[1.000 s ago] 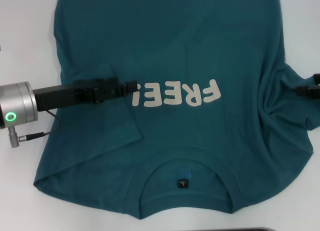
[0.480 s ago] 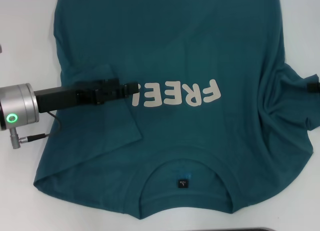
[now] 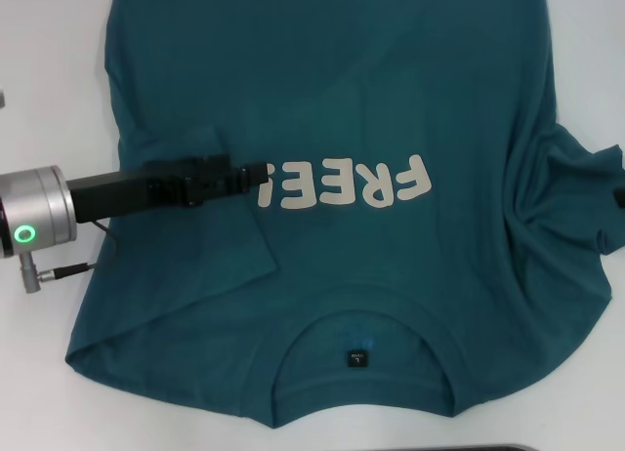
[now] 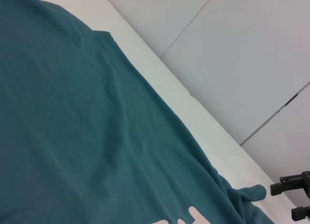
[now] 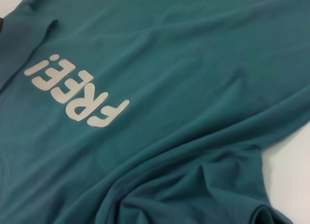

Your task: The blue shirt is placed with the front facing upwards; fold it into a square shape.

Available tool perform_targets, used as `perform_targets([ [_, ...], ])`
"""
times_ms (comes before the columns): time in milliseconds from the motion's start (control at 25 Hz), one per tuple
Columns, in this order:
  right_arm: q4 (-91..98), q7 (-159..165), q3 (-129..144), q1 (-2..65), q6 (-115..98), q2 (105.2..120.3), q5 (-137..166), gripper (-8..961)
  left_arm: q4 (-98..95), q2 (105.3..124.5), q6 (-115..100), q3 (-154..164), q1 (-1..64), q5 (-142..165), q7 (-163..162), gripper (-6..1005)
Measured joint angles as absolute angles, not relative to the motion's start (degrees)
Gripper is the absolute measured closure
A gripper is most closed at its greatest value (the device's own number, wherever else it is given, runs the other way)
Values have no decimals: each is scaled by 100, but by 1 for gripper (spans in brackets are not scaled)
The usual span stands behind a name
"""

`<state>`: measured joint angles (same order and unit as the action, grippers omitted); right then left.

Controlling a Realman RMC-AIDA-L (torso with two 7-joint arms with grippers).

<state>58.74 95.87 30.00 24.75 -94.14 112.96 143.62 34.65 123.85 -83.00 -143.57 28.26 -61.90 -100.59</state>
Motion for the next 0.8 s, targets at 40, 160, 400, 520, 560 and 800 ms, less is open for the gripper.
perform_targets([
  [40,5898,9586,3019,2477,-9427,11296,14377,101,3444,12385,-8286,-14362,2830,-6194,-10047,112],
  [160,5945,9589,3060,2494,-9439,11294,14470,101,3395,12384,-8251,-14377,2840,-6209,-10030,112],
  [400,5945,9599,3135,2537,-9400,11335,14629,100,3372,12389,-8221,-14360,2843,-6260,-10025,112],
  [520,5932,9605,3157,2569,-9360,11348,14670,100,3368,12391,-8207,-14362,2848,-6263,-10025,112],
  [560,5926,9614,3166,2578,-9340,11356,14670,100,3368,12392,-8206,-14366,2850,-6263,-10024,112],
  [800,5947,9640,3181,2633,-9292,11447,14670,100,3378,12392,-8206,-14362,2873,-6267,-10025,112],
])
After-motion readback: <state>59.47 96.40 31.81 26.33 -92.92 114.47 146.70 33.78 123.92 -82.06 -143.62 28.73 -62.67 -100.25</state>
